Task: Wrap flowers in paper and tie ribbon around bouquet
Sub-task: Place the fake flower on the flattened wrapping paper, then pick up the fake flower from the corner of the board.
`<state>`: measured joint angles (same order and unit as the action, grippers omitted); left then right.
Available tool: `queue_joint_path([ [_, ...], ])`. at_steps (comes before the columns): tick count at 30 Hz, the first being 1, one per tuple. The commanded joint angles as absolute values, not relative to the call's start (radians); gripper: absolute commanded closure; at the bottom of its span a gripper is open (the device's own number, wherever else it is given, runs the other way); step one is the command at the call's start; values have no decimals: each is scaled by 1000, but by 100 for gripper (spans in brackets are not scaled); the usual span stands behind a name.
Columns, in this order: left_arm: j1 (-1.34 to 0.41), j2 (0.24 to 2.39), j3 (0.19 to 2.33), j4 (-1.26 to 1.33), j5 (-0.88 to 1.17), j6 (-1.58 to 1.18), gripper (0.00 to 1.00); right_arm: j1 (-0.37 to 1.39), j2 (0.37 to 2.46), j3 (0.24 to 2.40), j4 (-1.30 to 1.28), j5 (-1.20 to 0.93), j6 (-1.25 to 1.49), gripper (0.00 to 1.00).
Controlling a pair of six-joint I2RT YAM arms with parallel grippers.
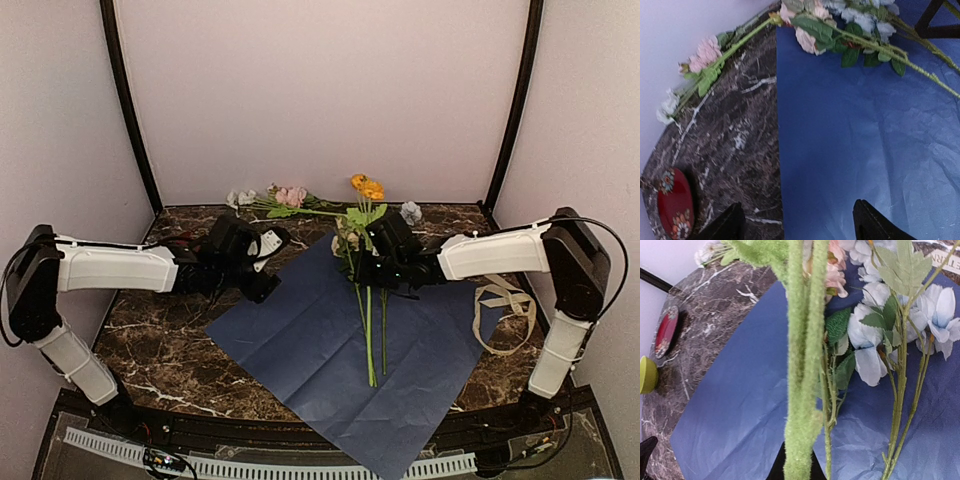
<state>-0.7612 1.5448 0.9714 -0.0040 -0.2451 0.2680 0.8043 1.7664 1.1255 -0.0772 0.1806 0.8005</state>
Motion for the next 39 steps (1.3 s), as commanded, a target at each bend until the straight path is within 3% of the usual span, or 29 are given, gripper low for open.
queue_joint_path([
  [1,-767,1590,940,-73,-268,91,25,806,1823,1126,-26,252,821,100],
  [9,-771,1592,950,-67,-323,116,25,806,1778,1117,-121,289,733,60],
  [16,-680,1665,1100,-119,-311,216,21,803,1630,1126,-207,337,601,44],
  [23,-509,1875,1444,-163,-261,397,17,749,1540,1140,-225,236,502,41],
  [30,-454,2227,1863,-170,-397,662,17,689,1523,1126,-231,160,470,41],
  [39,-439,2567,2168,-8,-438,922,17,662,1635,1217,-316,108,409,42],
])
